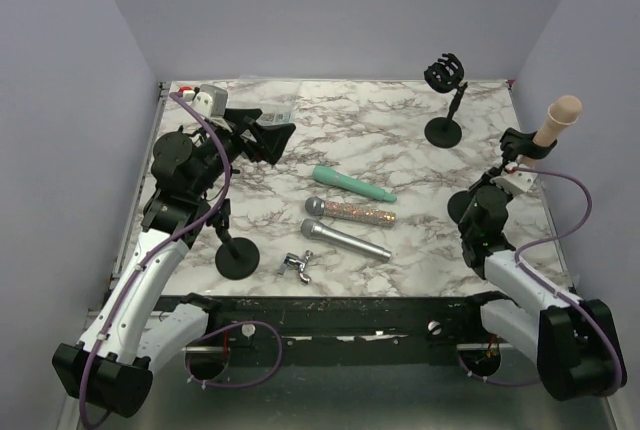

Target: Remove the microphone from the stand

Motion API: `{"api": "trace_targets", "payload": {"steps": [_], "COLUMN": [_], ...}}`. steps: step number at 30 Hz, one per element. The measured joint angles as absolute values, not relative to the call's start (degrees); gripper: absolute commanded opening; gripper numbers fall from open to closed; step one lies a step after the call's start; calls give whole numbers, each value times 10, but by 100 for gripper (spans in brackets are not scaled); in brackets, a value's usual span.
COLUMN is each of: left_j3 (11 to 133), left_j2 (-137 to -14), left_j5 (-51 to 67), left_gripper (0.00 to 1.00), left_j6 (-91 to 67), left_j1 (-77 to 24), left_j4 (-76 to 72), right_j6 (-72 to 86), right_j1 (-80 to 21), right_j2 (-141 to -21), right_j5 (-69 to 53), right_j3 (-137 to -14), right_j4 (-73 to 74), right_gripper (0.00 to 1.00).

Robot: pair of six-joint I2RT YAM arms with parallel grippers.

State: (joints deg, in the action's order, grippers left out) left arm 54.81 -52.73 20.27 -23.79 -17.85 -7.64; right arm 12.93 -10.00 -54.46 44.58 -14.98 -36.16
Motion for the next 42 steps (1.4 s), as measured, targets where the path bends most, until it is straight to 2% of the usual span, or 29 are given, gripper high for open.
{"api": "trace_targets", "payload": {"steps": [9, 27, 28, 32, 38, 42], "left_j3": [548, 548, 548, 548, 548, 548], "left_j2": [-534, -537, -537, -537, -537, -537], "left_j5": [202, 202, 202, 201, 201, 201], "left_gripper": [99, 99, 99, 99, 99, 99], "left_j6": [-231, -224, -222, -218, -217, -217], "left_j1": [-184, -185, -185, -185, -185, -185], "left_j4": [-76, -76, -76, -75, -75, -75], "right_j6": [113, 100, 80, 70, 66, 82], "right_j1": [-100, -109, -109, -110, -114, -114], "right_j2": [-712, -885, -920, -929, -915, -862], "right_j5": [390, 388, 391, 397, 392, 375], "right_j3": [-210, -327, -353, -356, -356, -352], "right_j4": [-496, -580, -605, -617, -588, -515], "right_gripper": [21, 25, 28, 40, 78, 85]}}
